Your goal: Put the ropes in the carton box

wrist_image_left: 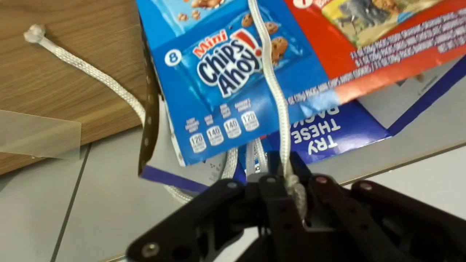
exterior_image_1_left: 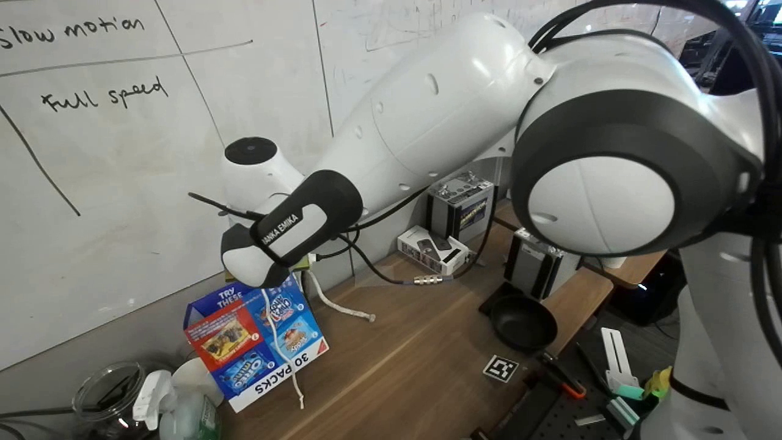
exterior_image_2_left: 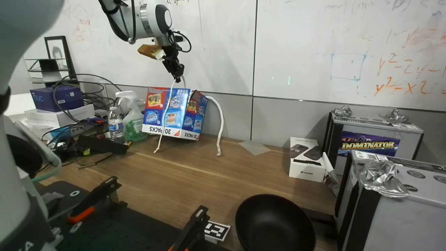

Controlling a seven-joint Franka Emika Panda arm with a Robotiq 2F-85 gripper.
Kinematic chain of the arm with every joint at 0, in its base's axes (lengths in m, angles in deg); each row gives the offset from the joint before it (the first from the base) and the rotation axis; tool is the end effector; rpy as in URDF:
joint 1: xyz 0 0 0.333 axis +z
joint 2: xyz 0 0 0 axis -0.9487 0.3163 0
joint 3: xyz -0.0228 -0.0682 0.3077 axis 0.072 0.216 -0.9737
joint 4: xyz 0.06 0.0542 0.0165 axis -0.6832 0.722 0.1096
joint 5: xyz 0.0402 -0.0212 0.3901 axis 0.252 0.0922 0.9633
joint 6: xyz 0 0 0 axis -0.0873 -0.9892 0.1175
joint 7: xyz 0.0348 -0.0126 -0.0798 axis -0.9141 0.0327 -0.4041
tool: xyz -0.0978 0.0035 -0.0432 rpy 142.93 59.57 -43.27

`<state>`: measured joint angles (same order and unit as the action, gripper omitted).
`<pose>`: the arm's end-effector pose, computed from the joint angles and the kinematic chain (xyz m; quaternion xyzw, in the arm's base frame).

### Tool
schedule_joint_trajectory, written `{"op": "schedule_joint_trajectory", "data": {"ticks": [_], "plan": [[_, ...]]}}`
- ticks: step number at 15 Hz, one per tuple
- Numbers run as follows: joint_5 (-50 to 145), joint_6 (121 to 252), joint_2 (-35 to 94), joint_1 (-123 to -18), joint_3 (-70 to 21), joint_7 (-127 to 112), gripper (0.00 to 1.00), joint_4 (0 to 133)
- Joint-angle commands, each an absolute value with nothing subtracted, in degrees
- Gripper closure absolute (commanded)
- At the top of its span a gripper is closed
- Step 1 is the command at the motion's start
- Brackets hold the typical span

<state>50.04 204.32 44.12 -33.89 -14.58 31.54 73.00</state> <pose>0.6360 0.3010 0.3238 -0.9670 0.1419 -0.2017 0.0633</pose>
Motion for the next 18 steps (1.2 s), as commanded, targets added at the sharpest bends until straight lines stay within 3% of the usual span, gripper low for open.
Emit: {"op": "schedule_joint_trajectory", "data": {"ticks": [1, 9, 18], "plan": [[46.4, 202.0, 42.5, -37.2, -17.5, 34.7, 0.98, 72.1], [47.5, 202.4, 41.9, -41.2, -21.2, 47.6, 0.98, 67.2], [36.1, 201.8, 38.4, -39.7, -19.8, 65.9, 0.98, 60.4]]}}
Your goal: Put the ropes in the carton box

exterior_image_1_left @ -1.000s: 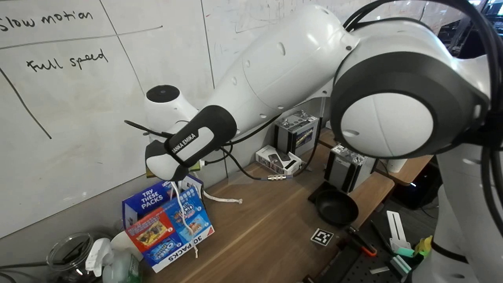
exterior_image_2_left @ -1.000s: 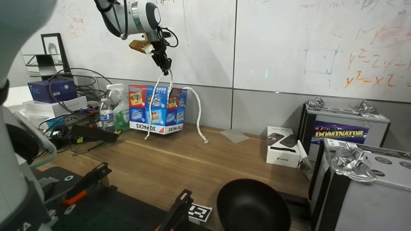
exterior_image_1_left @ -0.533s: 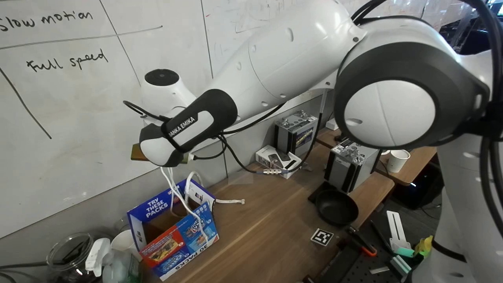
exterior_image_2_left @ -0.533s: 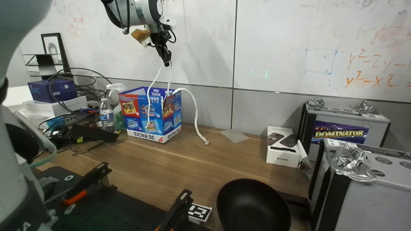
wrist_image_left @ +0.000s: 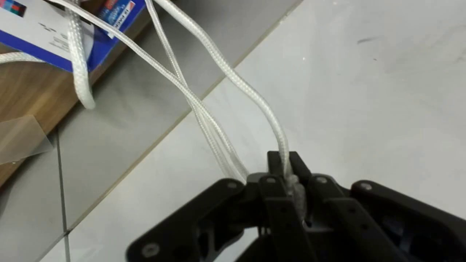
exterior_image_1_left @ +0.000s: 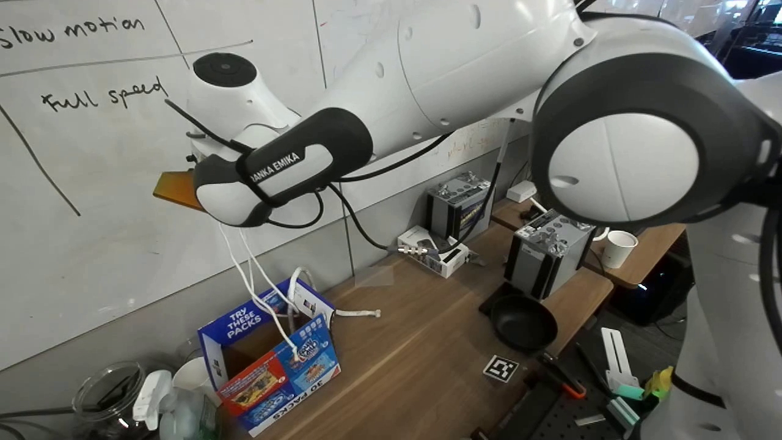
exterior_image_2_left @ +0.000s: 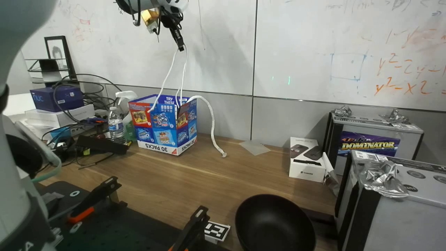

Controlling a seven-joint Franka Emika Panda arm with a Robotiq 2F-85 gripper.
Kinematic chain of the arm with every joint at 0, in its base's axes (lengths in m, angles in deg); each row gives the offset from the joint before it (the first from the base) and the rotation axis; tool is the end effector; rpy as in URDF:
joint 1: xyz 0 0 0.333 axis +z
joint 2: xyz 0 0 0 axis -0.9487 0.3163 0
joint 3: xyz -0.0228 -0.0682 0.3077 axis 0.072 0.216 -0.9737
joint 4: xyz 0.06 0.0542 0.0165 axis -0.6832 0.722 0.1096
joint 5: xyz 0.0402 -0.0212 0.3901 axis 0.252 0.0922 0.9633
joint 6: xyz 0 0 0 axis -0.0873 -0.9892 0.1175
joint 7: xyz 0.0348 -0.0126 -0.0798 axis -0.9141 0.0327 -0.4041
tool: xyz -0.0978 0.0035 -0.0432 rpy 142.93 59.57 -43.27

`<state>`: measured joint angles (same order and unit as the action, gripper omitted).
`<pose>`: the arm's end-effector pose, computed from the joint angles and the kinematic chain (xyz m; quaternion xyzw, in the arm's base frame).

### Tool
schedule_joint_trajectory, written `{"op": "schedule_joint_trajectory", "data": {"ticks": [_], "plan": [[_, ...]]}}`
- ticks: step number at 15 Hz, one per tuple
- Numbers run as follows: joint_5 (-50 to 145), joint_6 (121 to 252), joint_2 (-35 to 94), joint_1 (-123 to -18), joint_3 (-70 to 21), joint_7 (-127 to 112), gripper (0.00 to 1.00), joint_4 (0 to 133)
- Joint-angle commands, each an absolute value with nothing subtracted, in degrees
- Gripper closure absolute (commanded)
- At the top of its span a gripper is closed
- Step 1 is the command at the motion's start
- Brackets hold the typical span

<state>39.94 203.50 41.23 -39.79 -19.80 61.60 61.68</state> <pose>0.6686 0.3098 0.4494 -0.8860 0.3325 -0.2771 0.1661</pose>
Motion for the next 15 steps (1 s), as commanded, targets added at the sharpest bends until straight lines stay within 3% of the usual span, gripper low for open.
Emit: {"op": "schedule_joint_trajectory", "data": {"ticks": [1, 7, 15], "plan": [[34.5, 202.4, 37.2, -39.6, -19.7, 67.2, 0.98, 61.4], [31.0, 200.9, 29.6, -42.5, -23.7, 66.7, 0.98, 66.4], [46.3, 185.6, 21.6, -51.0, -37.0, 47.1, 0.98, 75.2]]}}
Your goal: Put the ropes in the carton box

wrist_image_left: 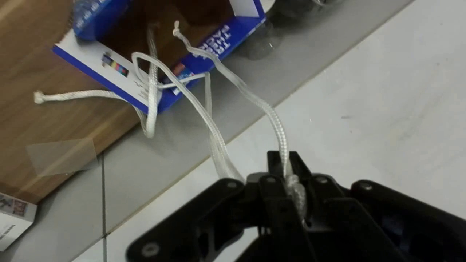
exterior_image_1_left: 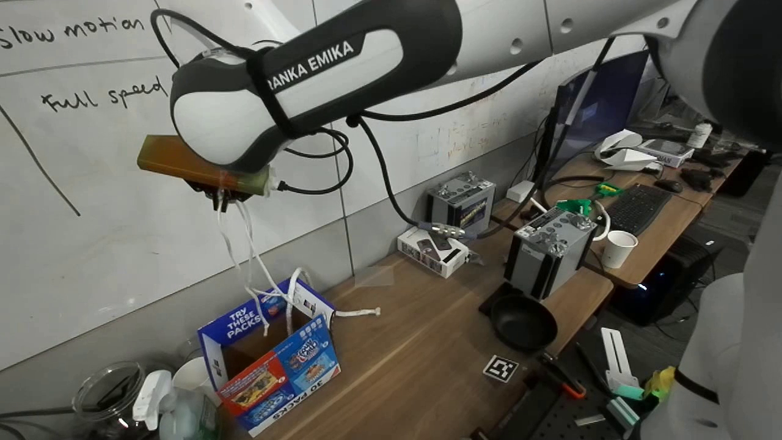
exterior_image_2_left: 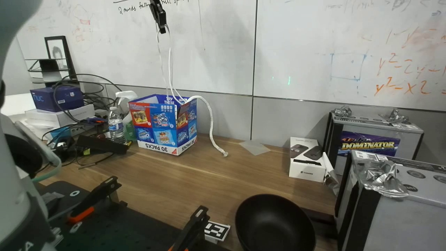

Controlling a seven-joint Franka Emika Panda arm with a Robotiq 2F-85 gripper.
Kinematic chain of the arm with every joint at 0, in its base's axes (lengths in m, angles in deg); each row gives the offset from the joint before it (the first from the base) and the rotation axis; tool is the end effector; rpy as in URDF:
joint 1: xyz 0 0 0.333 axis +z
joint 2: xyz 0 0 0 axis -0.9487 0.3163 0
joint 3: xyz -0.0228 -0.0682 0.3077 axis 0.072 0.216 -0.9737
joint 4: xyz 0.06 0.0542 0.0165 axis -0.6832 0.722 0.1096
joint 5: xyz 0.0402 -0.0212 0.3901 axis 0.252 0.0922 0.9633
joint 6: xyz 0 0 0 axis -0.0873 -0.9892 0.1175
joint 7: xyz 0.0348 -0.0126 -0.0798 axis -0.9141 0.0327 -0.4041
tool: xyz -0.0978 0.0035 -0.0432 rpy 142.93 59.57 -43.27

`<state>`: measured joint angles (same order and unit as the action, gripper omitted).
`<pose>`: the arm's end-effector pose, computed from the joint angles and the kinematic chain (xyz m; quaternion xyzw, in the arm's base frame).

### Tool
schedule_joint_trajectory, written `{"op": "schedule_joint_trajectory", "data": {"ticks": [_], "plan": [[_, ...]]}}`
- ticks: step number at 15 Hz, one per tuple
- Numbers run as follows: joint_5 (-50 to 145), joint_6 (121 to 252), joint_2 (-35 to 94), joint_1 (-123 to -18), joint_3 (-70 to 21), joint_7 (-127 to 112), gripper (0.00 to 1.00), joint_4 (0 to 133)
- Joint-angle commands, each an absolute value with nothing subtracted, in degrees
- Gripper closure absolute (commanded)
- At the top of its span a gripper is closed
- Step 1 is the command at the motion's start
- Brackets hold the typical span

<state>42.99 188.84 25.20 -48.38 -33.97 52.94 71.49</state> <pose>0.5867 0.3100 0.5217 -0.9301 0.2762 -0.1946 0.1440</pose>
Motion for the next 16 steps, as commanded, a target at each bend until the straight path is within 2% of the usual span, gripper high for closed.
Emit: {"op": "schedule_joint_trajectory", "data": {"ticks": [1, 16], "plan": [[46.6, 184.8, 21.5, -51.4, -37.4, 45.9, 0.98, 75.6], [48.6, 183.8, 31.4, -53.2, -38.4, 37.5, 0.98, 74.7]]}}
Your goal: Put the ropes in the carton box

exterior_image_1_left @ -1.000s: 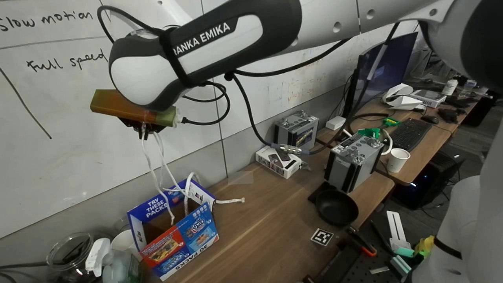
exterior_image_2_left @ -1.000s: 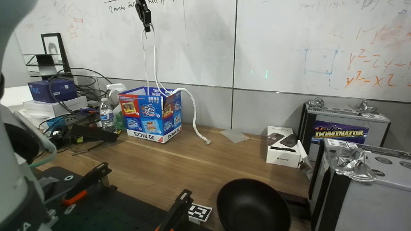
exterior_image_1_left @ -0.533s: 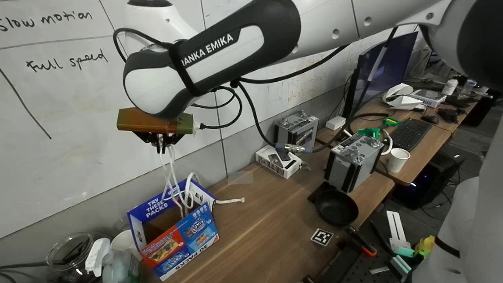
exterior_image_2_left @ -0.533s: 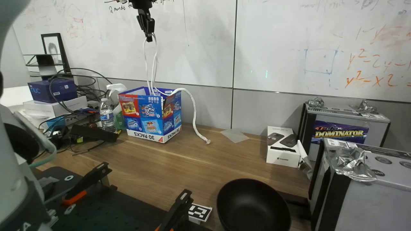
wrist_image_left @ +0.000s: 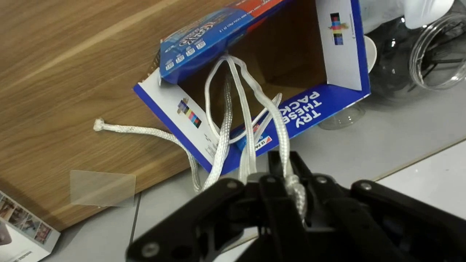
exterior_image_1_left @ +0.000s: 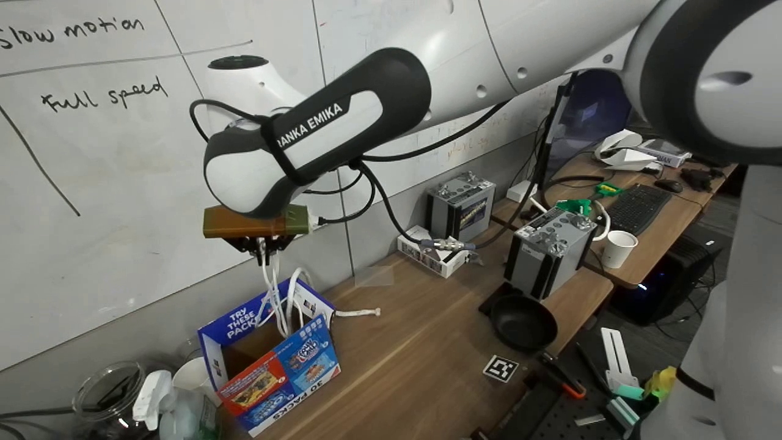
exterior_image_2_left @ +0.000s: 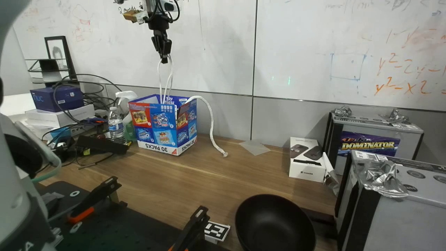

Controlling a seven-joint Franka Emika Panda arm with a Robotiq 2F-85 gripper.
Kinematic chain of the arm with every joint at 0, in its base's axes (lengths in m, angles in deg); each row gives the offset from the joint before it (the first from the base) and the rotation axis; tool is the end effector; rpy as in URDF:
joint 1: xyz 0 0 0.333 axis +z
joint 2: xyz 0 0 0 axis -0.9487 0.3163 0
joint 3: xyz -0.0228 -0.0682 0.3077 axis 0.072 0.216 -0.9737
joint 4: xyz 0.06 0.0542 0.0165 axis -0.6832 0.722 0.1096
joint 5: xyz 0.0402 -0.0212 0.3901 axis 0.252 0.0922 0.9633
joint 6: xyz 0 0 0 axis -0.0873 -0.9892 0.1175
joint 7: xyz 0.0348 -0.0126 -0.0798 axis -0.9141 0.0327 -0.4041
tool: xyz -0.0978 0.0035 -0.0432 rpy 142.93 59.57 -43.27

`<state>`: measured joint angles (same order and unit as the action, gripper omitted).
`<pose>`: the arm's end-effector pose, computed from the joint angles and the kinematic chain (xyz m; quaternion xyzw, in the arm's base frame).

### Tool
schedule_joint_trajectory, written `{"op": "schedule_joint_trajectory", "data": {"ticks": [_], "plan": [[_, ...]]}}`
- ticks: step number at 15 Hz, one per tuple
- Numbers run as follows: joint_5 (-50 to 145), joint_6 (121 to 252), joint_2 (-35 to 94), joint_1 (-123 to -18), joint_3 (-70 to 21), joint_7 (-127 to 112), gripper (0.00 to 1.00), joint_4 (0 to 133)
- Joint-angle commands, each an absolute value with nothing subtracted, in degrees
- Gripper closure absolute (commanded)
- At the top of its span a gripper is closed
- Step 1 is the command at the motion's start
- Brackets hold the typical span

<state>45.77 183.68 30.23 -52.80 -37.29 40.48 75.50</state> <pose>0.5899 0.2932 0.4189 -0.9722 0.2022 -0.0967 0.0683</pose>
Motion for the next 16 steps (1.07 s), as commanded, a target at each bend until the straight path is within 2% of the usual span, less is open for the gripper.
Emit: {"op": "schedule_joint_trajectory", "data": {"ticks": [1, 11, 13, 16], "plan": [[49.3, 183.9, 32.0, -53.2, -38.7, 36.8, 0.98, 74.6], [52.1, 186.4, 39.7, -52.7, -37.9, 34.2, 0.98, 73.2], [51.7, 186.6, 41.7, -52.6, -37.3, 34.2, 0.65, 71.9], [51.0, 186.6, 44.0, -52.6, -36.4, 32.7, 0.44, 70.1]]}}
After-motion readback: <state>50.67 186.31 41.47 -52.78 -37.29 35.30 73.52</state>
